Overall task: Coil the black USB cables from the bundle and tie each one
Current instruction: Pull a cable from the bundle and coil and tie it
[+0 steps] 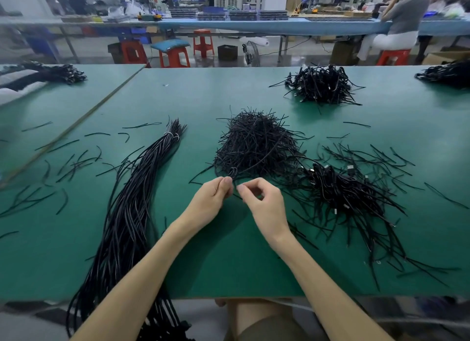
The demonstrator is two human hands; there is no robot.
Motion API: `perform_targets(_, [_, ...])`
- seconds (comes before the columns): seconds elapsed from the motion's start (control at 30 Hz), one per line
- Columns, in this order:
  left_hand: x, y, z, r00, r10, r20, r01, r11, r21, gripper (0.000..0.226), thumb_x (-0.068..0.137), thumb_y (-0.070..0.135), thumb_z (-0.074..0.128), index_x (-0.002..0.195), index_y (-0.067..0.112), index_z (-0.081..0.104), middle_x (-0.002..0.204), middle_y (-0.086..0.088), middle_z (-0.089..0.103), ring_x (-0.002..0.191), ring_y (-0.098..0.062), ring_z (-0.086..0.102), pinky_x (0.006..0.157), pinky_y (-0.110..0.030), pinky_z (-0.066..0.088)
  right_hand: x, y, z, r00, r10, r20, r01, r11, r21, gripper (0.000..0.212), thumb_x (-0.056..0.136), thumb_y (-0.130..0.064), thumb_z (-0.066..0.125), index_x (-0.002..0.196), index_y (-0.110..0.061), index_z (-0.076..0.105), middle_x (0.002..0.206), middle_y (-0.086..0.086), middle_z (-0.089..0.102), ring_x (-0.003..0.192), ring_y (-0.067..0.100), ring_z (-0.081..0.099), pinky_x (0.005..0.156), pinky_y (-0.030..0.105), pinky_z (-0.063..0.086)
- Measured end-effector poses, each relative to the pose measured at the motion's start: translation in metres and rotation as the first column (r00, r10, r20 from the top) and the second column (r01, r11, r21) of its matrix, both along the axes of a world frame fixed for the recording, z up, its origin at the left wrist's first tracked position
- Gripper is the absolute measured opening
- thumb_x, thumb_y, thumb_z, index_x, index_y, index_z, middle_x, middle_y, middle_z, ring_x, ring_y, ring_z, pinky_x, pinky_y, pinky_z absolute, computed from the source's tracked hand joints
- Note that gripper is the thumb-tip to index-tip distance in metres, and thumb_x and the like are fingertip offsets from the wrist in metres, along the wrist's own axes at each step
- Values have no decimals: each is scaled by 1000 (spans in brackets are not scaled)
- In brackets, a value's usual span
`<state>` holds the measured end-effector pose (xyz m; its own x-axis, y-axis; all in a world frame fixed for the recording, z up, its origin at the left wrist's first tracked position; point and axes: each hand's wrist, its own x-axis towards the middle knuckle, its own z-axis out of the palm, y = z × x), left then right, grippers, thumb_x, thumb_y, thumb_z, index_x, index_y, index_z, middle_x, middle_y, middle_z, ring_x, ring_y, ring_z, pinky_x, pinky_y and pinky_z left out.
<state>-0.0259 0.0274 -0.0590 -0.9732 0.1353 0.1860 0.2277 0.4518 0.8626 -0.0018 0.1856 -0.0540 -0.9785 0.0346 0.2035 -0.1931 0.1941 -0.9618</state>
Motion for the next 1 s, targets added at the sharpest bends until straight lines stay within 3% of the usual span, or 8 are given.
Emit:
perform_targets(0.1, [2, 0, 0, 1000, -8, 3, 8, 1000, -17, 44, 104, 49, 34, 75, 22, 52, 58, 19, 48, 56, -4, 39, 63, -31, 36, -1, 5, -2, 999, 16, 36, -14, 998, -64, 12, 91, -21, 73, 80, -16, 71, 72, -6, 69, 68, 6, 59, 69, 24, 47])
perform_targets(0.2, [4, 2, 1, 1000, -5, 7, 5, 1000, -3, 47, 101, 55, 32, 76, 21, 53, 59, 21, 50, 56, -3, 40, 62, -29, 36, 1, 3, -3, 998, 57, 33, -56, 998, -39, 9, 90, -18, 73, 81, -16, 72, 72, -7, 69, 69, 5, 59, 69, 23, 47])
perform_targets(0.43, [3, 1, 1, 999, -2, 51, 0, 999, 38, 48, 110, 44, 35, 71, 21, 51, 58, 17, 45, 57, -9, 37, 62, -32, 34, 1, 2, -3, 996, 80, 24, -80, 997, -18, 9, 89, -16, 73, 80, -16, 72, 74, -4, 70, 69, 5, 59, 68, 21, 47])
perform_targets(0.57, [5, -1, 3, 995, -28, 94, 13, 988, 157, 42, 108, 34, 38, 69, 20, 48, 59, 15, 43, 55, -8, 34, 55, -24, 32, 1, 1, -2, 996, 90, 9, -90, 996, -11, 2, 89, -19, 75, 89, -19, 73, 80, -8, 72, 75, 4, 64, 73, 21, 50])
perform_targets(0.67, [6, -2, 4, 994, -53, 98, 32, 978, 206, 43, 111, 25, 38, 68, 19, 42, 57, 16, 39, 54, -5, 32, 52, -19, 30, 2, 1, -1, 993, 114, 17, -111, 988, -108, 27, 86, -25, 80, 110, -25, 67, 91, -7, 72, 87, 9, 68, 81, 23, 53])
perform_targets(0.77, [7, -1, 4, 991, -95, 89, 80, 984, 157, 42, 112, 23, 38, 70, 19, 39, 57, 18, 38, 54, -5, 31, 52, -19, 30, 1, 3, 0, 987, 159, 19, -152, 969, -194, 44, 85, -28, 82, 124, -33, 63, 97, -11, 71, 93, 8, 68, 89, 26, 54])
perform_targets(0.87, [8, -4, 6, 978, -192, 86, 181, 976, 122, 40, 110, 26, 42, 71, 19, 40, 58, 19, 36, 54, -3, 30, 52, -18, 28, 1, 2, 3, 982, 187, -23, -188, 980, -72, 47, 87, -33, 80, 128, -46, 62, 97, -13, 62, 89, 10, 65, 90, 27, 55])
perform_targets(1.0, [10, -9, 9, 949, -273, 158, 239, 950, 203, 34, 101, 35, 43, 72, 18, 38, 58, 17, 33, 53, -2, 26, 50, -15, 26, 5, -2, 6, 972, 229, -57, -231, 973, -26, 35, 90, -27, 78, 122, -37, 69, 108, 6, 66, 96, 18, 66, 95, 37, 54])
